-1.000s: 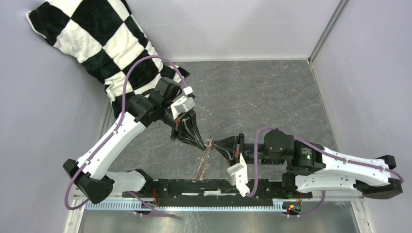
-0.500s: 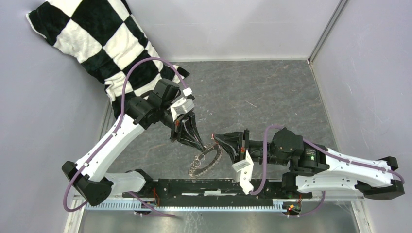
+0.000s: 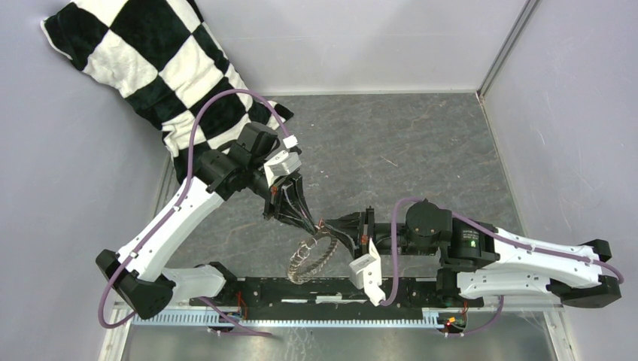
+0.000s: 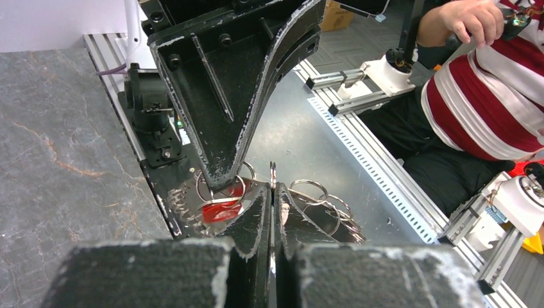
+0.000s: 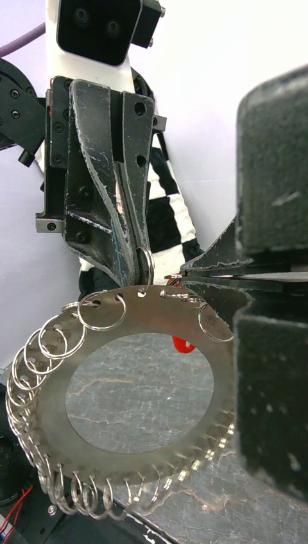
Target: Put the keys on the keyring
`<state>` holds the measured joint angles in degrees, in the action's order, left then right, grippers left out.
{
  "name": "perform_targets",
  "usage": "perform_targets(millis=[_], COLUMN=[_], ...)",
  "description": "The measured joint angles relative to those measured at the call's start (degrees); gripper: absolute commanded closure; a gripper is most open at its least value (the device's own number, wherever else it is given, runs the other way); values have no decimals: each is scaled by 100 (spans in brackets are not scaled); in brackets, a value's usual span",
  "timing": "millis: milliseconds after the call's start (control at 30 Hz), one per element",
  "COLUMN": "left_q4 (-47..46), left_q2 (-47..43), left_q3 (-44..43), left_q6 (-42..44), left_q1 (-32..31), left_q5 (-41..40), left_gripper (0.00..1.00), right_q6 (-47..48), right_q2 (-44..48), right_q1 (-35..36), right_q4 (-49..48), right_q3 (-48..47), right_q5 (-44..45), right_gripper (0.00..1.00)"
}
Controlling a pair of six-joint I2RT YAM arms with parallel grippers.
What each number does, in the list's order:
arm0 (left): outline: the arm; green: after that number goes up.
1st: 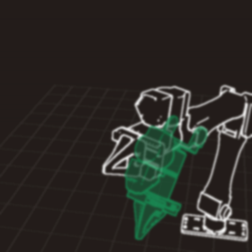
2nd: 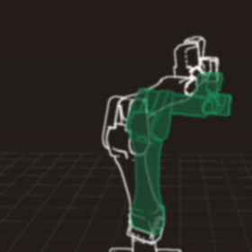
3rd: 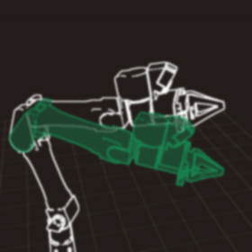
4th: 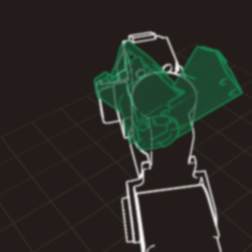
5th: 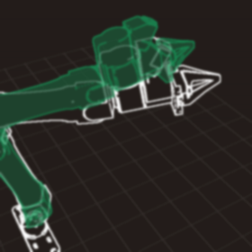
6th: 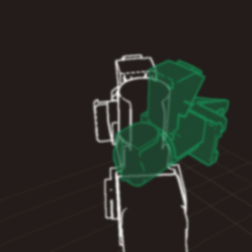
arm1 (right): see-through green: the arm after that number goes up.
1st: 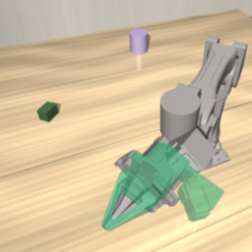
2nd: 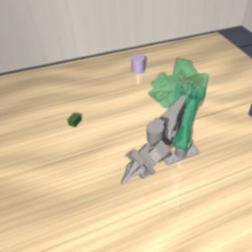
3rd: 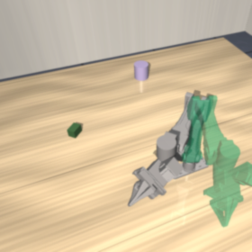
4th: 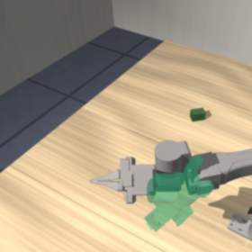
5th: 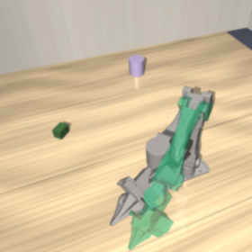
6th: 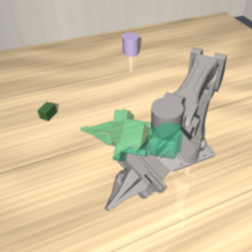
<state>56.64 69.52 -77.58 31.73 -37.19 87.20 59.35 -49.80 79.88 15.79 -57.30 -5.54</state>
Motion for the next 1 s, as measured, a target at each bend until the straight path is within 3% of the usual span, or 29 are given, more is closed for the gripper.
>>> perform_targets(millis=[1000], left_q4=[0], left_q2=[127], left_q3=[20], left_q6=[-168], left_q1=[114], left_q5=[0], left_gripper=[98], right_q6=[-33], right_q2=[140], right_q1=[0], right_q4=[-4], right_q3=[0], right_q5=[-238], right_gripper=[99])
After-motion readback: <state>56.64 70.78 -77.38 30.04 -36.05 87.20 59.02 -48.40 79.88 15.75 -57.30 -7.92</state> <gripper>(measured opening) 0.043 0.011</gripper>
